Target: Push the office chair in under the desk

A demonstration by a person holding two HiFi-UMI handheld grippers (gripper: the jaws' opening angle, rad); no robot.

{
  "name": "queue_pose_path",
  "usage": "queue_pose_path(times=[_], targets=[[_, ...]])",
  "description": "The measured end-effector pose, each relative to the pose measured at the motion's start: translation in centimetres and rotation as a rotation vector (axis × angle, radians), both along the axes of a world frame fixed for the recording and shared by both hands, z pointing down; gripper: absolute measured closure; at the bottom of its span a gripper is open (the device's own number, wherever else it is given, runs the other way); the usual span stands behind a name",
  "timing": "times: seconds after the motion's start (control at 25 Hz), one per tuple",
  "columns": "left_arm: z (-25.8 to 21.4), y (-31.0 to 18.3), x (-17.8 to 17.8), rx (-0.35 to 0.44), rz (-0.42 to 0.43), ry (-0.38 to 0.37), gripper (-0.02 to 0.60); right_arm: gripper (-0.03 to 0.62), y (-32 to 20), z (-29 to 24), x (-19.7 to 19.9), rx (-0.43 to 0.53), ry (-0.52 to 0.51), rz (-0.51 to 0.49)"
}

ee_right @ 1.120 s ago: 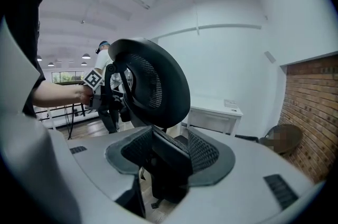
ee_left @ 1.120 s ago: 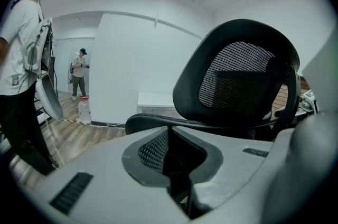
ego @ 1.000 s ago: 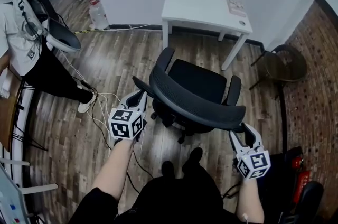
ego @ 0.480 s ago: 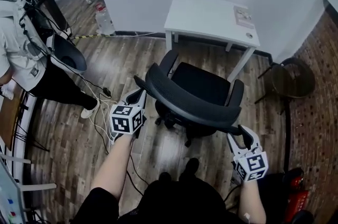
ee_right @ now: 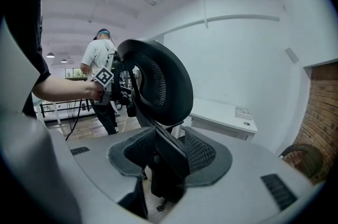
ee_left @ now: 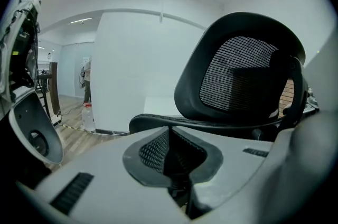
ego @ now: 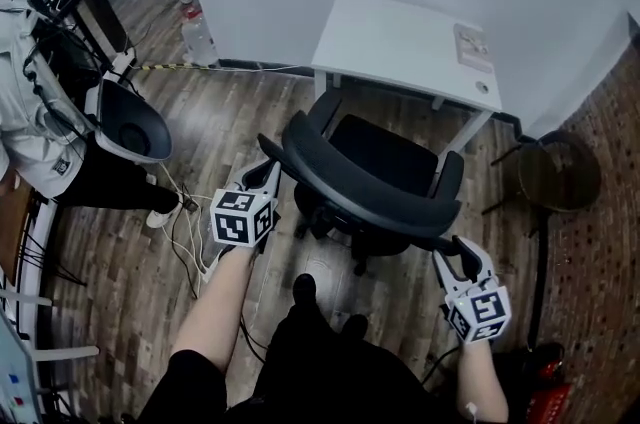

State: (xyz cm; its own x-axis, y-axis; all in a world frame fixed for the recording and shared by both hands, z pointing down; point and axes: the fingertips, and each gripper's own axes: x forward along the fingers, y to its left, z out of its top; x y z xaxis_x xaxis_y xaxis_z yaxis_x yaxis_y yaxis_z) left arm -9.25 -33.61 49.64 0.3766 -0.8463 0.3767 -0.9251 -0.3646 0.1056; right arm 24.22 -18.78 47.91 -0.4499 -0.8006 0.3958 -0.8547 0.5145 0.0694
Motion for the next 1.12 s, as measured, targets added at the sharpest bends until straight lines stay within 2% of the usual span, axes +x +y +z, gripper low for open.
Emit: queue_pose_path(times=[0.16,0.28,0.48,0.56,0.64,0.76,0.84,0.92,1.04,1.12], targets=[[0.3,-3.7,-0.8,-0.015,0.016,0.041,0.571,0.422,-2.9,0.2,-1.1,-0.001,0.013,0.062],[0.2,-6.3,-1.1,-0.004,0.069,0.055,0.571,0.414,-5.1,0.0,-1.5,0.008,0.010,0.130],[0.0,-10.2,-1.3,0.005,0.145,0.025,0.571,0.421,-7.5,-0.6,-1.8,0.029,0.005,0.288],[-0.2,-11.6,-1.3,0.003,0.149,0.017,0.571,0.418,-7.9,-0.4,-2.2,0.018,-0.049,0.332],[-0.4,-12.8,-1.0,0.001,0.159,0.009,0.571,0.419,-7.9,1.0,-2.4,-0.039,-0.134,0.372],[-0.7,-13.9,-0.6,-0.003,0.180,-0.005,0.571,0.419,-8.9,2.9,-2.9,-0.128,-0.352,0.433],[-0.8,-14.4,-0.4,-0.003,0.186,-0.011,0.571,0.421,-10.6,2.7,-3.7,-0.138,-0.464,0.444],[-1.1,-14.7,-0.2,-0.004,0.185,-0.012,0.571,0.425,-11.9,2.3,-3.8,-0.137,-0.478,0.470],[-1.3,-14.8,0.3,-0.003,0.179,-0.021,0.571,0.533,-12.0,2.6,-2.4,-0.131,-0.470,0.506],[-1.1,-14.9,0.6,-0.002,0.173,-0.021,0.571,0.568,-12.0,3.0,-1.8,-0.134,-0.468,0.499]])
